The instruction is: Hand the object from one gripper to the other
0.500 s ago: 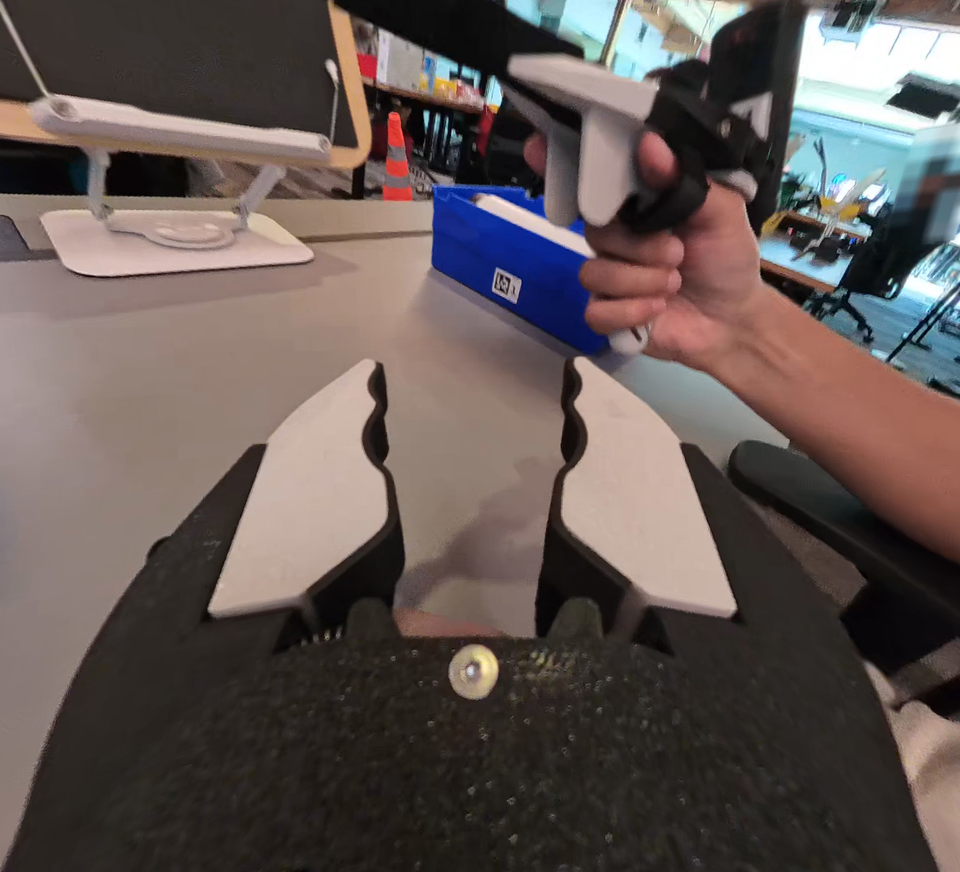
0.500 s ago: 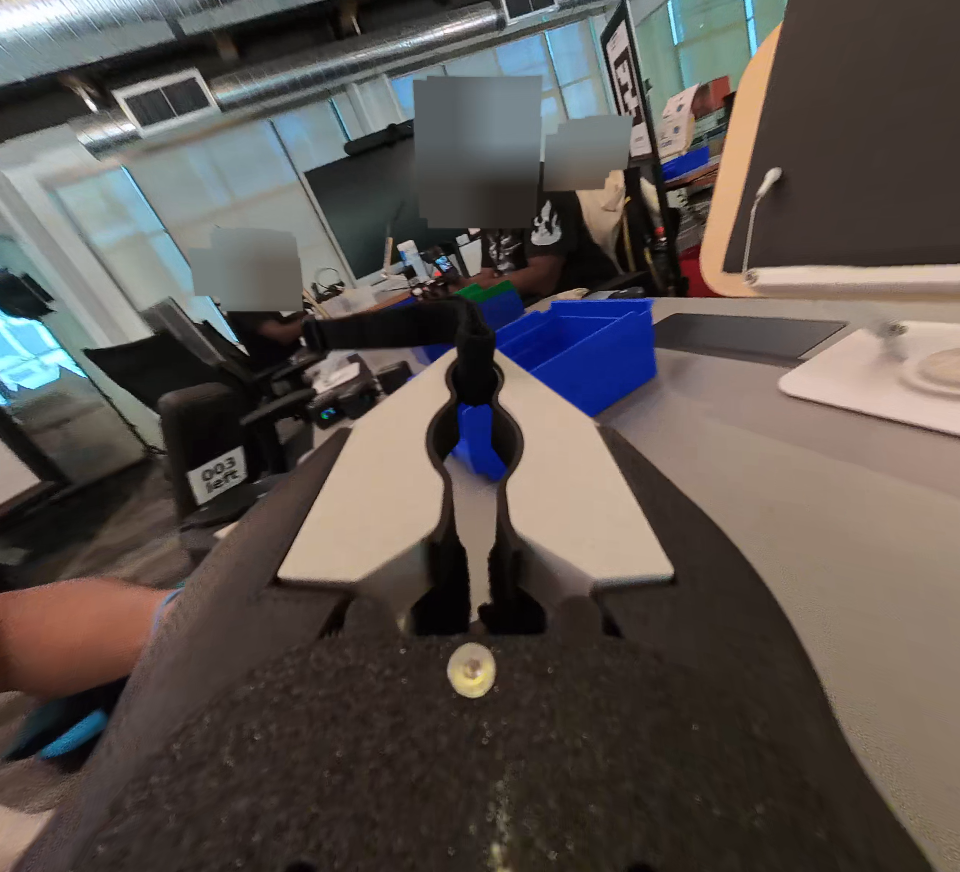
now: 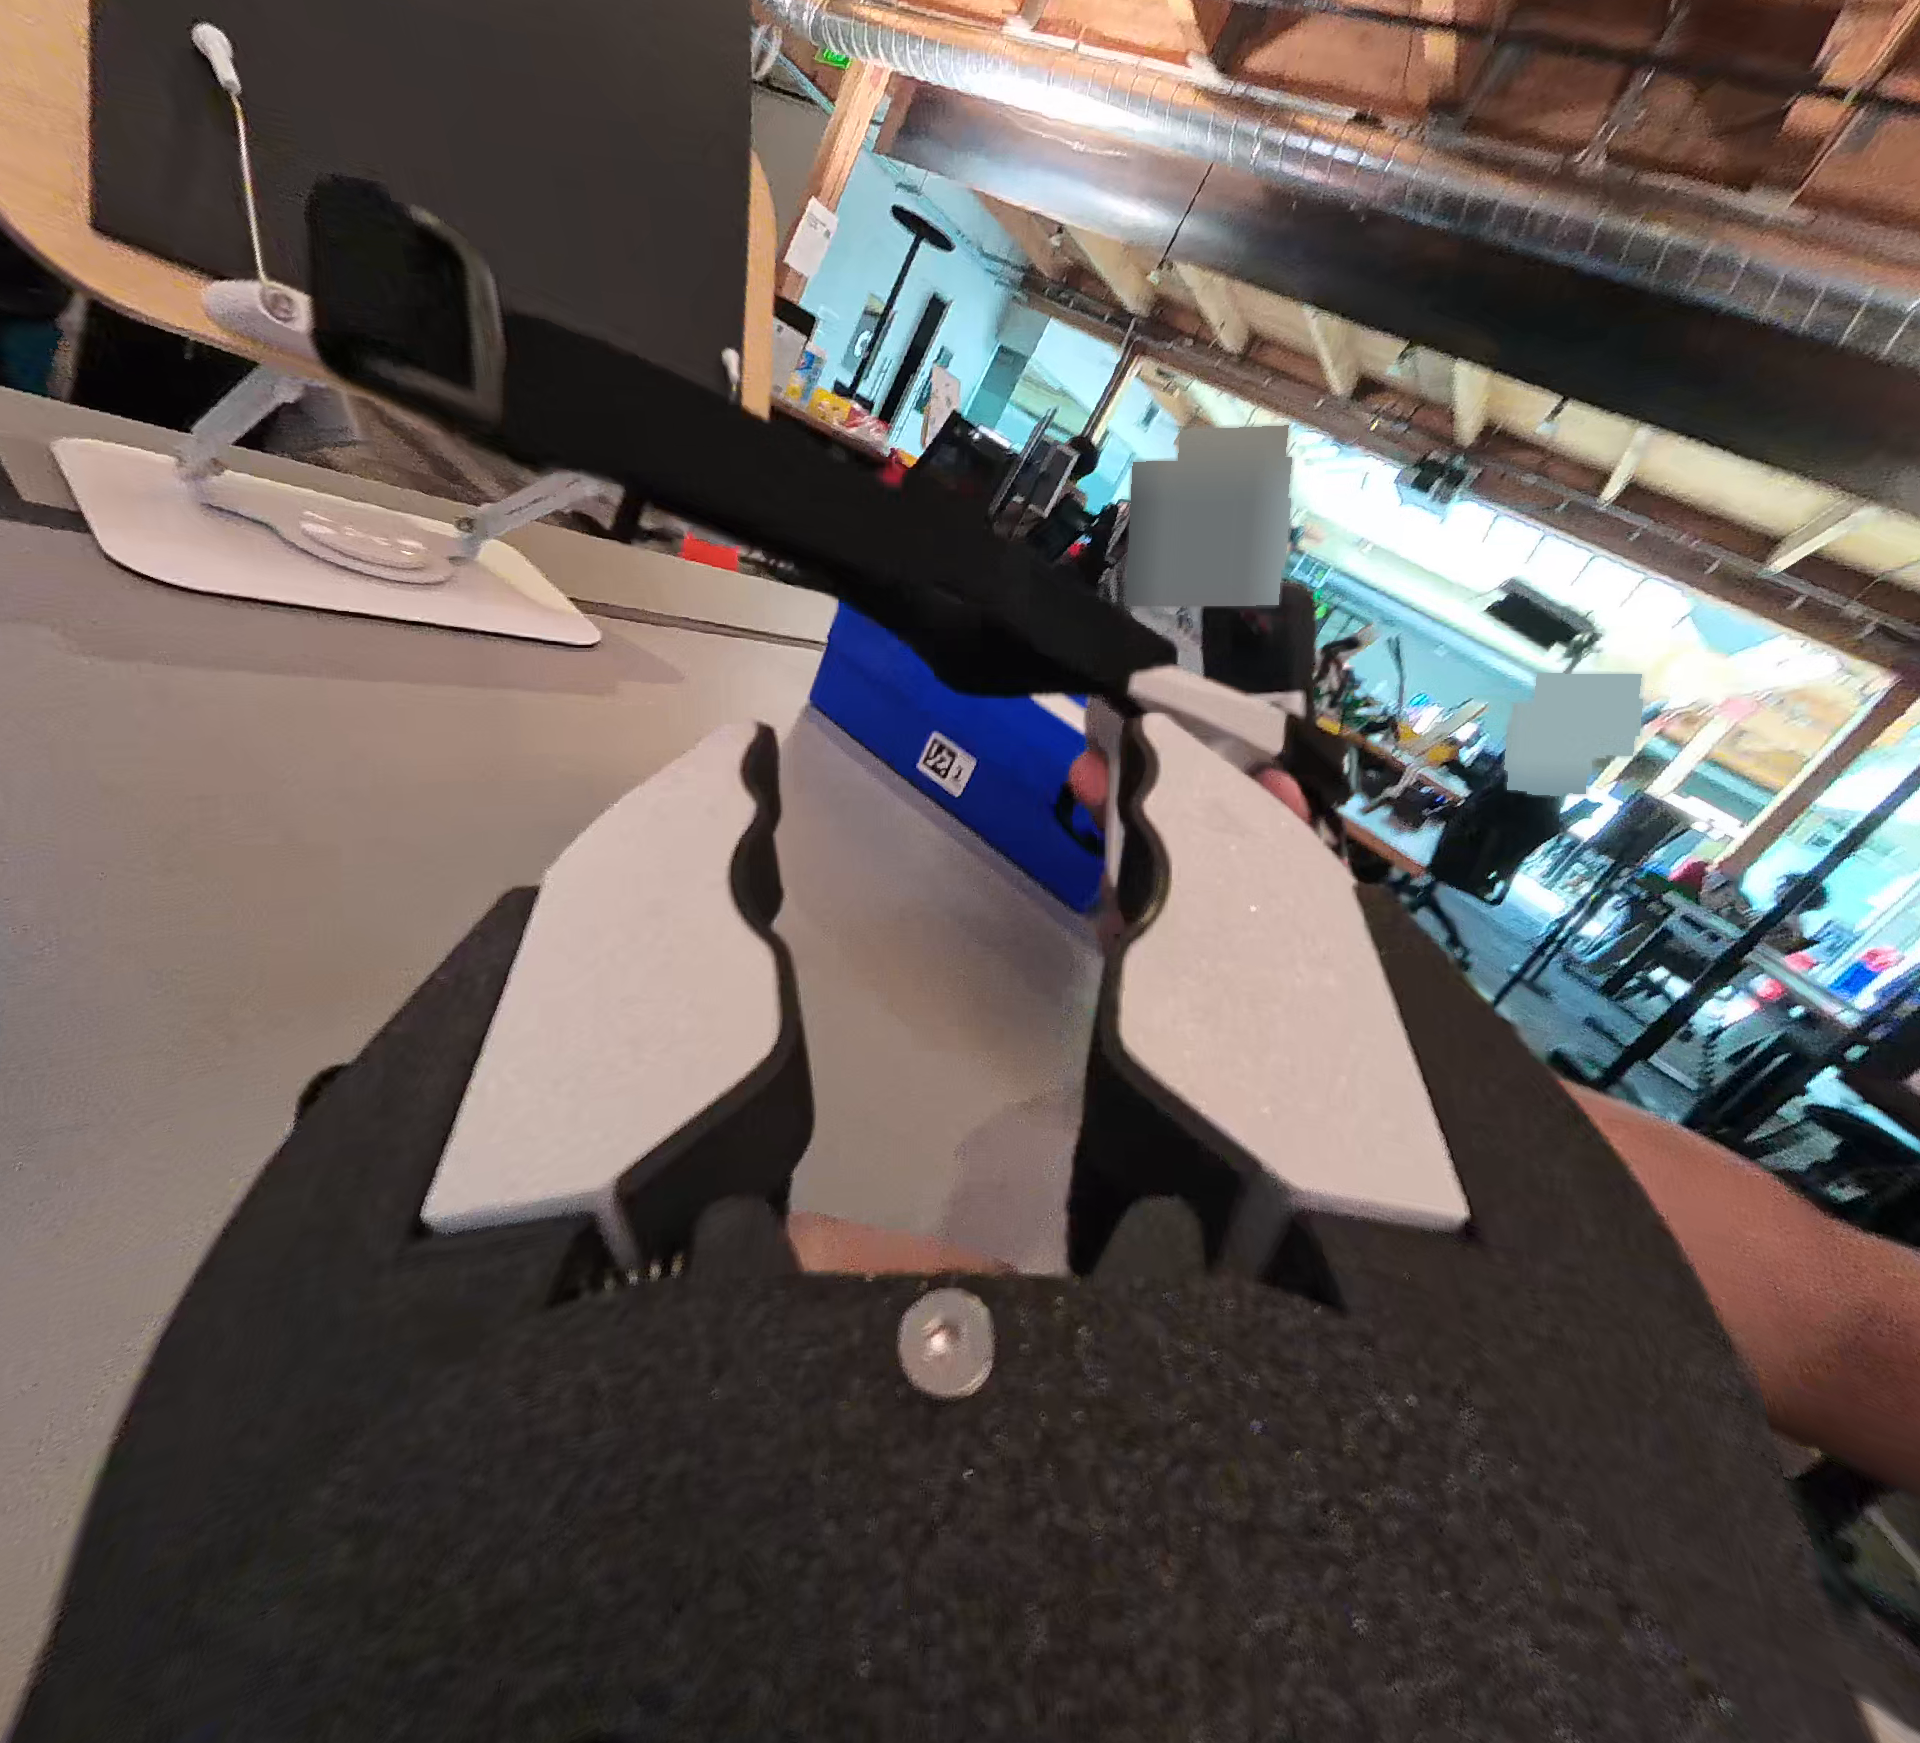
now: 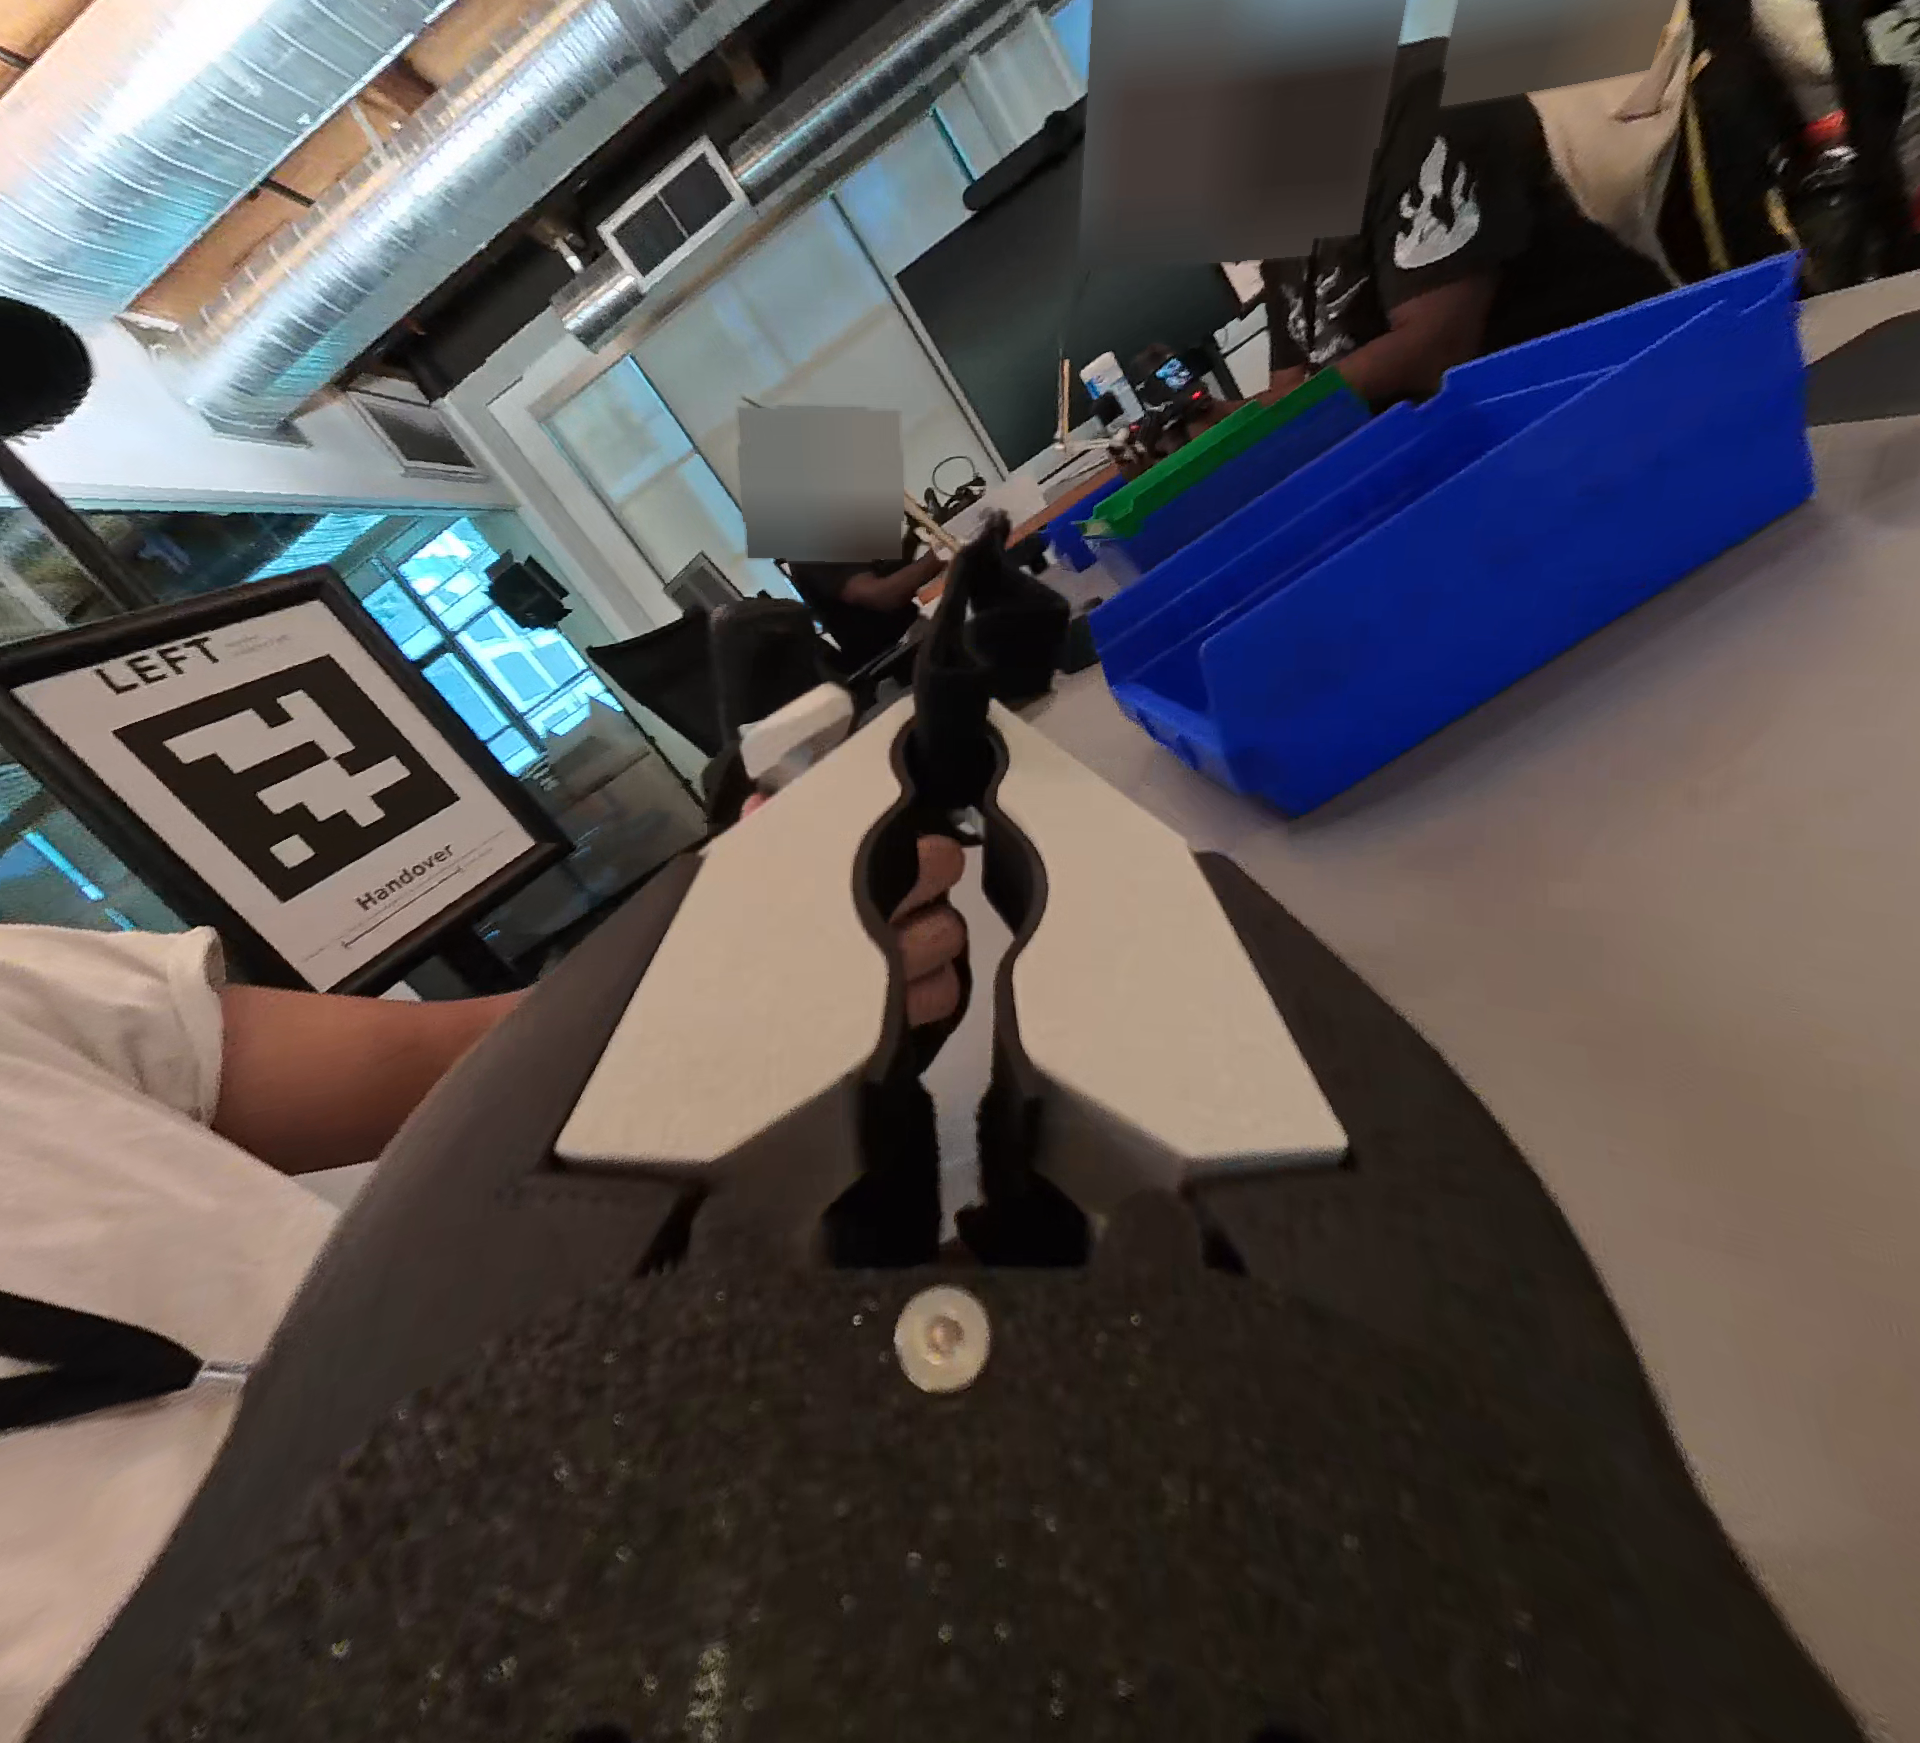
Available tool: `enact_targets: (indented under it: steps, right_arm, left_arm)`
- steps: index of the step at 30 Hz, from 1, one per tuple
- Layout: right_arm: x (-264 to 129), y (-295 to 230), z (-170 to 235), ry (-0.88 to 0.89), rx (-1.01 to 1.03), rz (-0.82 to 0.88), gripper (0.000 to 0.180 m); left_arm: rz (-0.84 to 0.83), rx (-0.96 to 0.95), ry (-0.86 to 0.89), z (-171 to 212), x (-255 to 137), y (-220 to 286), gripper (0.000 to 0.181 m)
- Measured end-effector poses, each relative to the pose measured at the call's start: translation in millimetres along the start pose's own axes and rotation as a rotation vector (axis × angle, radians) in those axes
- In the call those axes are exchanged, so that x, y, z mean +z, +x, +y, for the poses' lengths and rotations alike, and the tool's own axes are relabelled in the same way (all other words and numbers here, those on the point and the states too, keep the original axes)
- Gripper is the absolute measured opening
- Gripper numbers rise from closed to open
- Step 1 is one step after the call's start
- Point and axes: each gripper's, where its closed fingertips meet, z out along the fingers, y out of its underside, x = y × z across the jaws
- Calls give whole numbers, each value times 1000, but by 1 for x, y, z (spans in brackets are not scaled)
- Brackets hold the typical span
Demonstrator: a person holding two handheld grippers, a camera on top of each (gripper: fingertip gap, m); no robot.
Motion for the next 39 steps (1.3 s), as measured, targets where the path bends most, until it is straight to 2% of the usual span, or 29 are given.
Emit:
enact_targets:
  steps: [4, 9, 13, 17, 20, 23, 27, 31, 36, 37, 38, 39]
  right_arm:
    - [7, -7, 13, -44, -8, -30, 4]
    - [11, -6, 31, -95, 18, -35, 4]
    - [11, 7, 37, -116, 64, -2, 7]
    - [3, 25, 31, -134, -35, 91, 42]
    - [-13, 32, 8, -121, -234, 196, 52]
    - [-18, 7, -2, -161, -354, 143, 52]
    - [-5, -48, 19, -364, -284, -106, 51]
    - [25, -57, 22, -538, -277, -132, 49]
    - [55, -40, 49, -801, -318, -141, 49]
    - [59, -42, 54, -826, -298, -174, 43]
    - [62, -45, 56, -841, -285, -218, 18]
    - [64, -49, 57, -842, -275, -259, 4]
  left_arm:
    - [29, -59, 18, -2, -1, 1, 62]
    - [16, -112, 87, -15, -11, -9, 21]
    - [65, -132, 46, -13, -12, -8, 10]
    - [80, -72, -8, -9, -10, -6, 4]
    - [118, 15, -108, 3, -6, 0, 4]
    - [249, 44, -207, 18, -3, 20, 5]
    - [472, 34, -307, 37, -5, 59, 5]
    - [487, 136, -402, 61, -3, 72, 5]
    - [444, 232, -441, 71, -4, 69, 5]
    - [439, 240, -446, 71, -4, 68, 5]
    - [433, 245, -452, 72, -4, 66, 4]
    - [419, 250, -453, 72, -4, 63, 5]
